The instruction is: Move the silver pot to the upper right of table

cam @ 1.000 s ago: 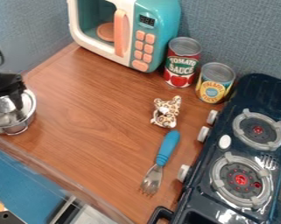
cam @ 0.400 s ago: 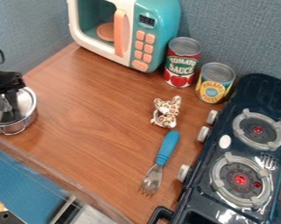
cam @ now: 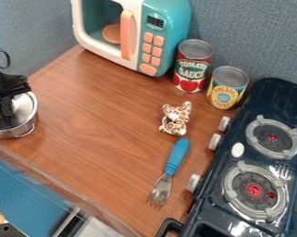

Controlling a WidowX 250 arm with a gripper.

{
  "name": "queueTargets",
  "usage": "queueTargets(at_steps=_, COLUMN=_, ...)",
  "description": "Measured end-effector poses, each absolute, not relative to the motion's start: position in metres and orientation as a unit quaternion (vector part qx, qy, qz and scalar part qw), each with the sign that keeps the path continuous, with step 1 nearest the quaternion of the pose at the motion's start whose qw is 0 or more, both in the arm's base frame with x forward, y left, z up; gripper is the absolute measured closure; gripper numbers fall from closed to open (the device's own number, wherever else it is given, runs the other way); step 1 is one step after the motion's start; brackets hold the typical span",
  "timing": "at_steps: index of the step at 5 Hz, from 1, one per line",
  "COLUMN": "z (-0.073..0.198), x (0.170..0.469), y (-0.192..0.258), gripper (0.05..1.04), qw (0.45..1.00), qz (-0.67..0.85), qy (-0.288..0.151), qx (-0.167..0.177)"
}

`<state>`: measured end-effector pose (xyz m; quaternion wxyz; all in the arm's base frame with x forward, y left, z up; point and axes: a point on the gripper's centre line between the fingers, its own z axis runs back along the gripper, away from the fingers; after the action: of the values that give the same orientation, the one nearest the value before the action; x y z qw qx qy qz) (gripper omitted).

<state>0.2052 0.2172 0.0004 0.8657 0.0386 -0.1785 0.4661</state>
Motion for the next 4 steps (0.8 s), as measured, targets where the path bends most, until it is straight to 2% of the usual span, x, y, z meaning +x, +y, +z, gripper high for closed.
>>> queueTargets(at_steps=1, z=0.0, x=0.205, y=0.216, gripper=1.03, qw=0.865, qz=0.469, qy=-0.176, qx=0.037)
queueTargets(at_steps=2, z=0.001, x=0.205, y=0.209, gripper=1.034, qw=0.871, qz=0.463, qy=-0.164, qx=0.029)
queueTargets(at_steps=4, z=0.043, x=0.241, y=0.18, gripper=1.034, qw=0.886, qz=0.418, qy=-0.2, qx=0.011)
